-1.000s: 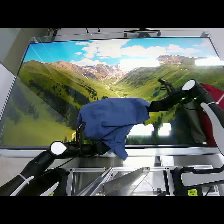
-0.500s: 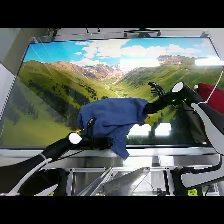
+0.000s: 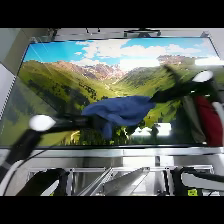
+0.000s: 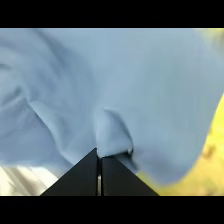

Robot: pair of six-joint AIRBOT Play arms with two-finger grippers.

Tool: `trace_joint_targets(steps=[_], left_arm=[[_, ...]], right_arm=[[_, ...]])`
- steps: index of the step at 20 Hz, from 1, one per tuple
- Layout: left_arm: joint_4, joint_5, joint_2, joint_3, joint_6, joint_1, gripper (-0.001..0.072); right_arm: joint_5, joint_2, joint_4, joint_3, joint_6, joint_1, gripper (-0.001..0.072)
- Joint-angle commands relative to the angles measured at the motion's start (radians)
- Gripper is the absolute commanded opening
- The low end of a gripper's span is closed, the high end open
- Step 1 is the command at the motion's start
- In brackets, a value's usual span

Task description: Fold the shirts.

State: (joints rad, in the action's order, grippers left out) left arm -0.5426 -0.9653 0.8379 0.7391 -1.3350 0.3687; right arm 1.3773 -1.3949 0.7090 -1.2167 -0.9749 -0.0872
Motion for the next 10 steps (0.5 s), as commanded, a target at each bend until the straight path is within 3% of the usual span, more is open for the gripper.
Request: trace_joint_targets(steps=[1,4,7,10], left_arm=[[-0.007,-0.188,-0.222,0.201,-0.003,-0.253,0.0024],[0.001,-0.282,-0.303,0.45,0.0,-0.451,0.0025],[0.094,-0.373,-0.286,0.693,0.023,-0.616,0.0026],[0.116,-0.401,-0.204,0.908,0.026,-0.637,0.0024]], right_arm=[[0.053,0.235,-0.329,-0.065,0.029,-0.116,0.0015],[-0.01,0.476,-0.505,-0.135,0.069,-0.177,0.0015],[-0.154,0.689,-0.508,-0.189,0.117,-0.185,0.0015],[-0.247,0.833,-0.496,-0.2,0.162,-0.186,0.0015]])
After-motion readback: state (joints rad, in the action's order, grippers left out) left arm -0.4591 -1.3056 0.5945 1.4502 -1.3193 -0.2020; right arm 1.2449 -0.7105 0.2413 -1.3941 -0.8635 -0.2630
